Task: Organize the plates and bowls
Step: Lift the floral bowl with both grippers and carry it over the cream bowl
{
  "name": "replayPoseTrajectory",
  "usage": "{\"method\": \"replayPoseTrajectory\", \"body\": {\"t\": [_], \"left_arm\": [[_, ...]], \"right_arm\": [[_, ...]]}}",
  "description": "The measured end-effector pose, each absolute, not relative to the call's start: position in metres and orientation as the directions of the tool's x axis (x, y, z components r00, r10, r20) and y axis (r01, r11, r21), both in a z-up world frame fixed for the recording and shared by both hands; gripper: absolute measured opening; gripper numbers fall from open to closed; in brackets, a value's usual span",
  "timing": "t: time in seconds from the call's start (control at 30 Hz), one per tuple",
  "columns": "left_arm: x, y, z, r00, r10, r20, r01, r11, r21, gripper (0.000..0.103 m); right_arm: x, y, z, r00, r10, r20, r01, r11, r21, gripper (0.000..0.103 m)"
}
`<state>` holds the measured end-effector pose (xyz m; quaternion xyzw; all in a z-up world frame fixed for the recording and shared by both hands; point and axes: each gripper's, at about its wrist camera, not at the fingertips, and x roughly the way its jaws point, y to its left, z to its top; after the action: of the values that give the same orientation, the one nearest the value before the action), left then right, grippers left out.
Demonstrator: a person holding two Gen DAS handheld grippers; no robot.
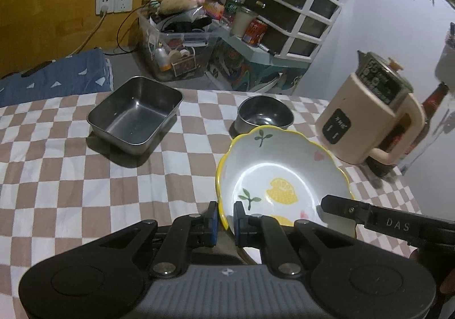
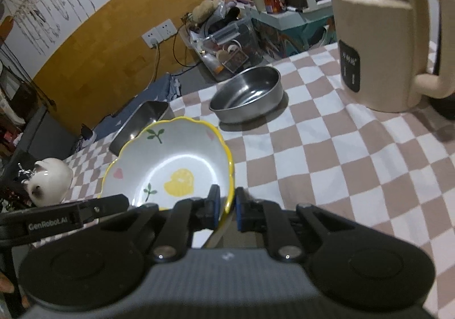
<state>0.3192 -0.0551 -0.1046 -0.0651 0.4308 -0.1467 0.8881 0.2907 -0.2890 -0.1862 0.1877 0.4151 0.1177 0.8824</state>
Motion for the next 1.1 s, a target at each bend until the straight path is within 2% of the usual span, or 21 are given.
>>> {"method": "replayPoseTrajectory", "body": {"t": [0.4, 1.1], "left_arm": [[0.260, -0.044, -0.094, 0.610, -0.315, -0.727, 0.183, 0.949, -0.258, 0.011], [0.152, 0.010, -0.101, 0.614, -0.311, -0.725, 0.115, 0.944, -0.308, 0.011]], "right_arm": [[0.240, -0.283, -0.171, 0.632, 0.372, -0.680, -0.074, 0.902, 0.425, 0.014], [0.148, -0.243, -0.162, 0.576, 0.378, -0.725, -0.120, 0.916, 0.382, 0.015]]}}
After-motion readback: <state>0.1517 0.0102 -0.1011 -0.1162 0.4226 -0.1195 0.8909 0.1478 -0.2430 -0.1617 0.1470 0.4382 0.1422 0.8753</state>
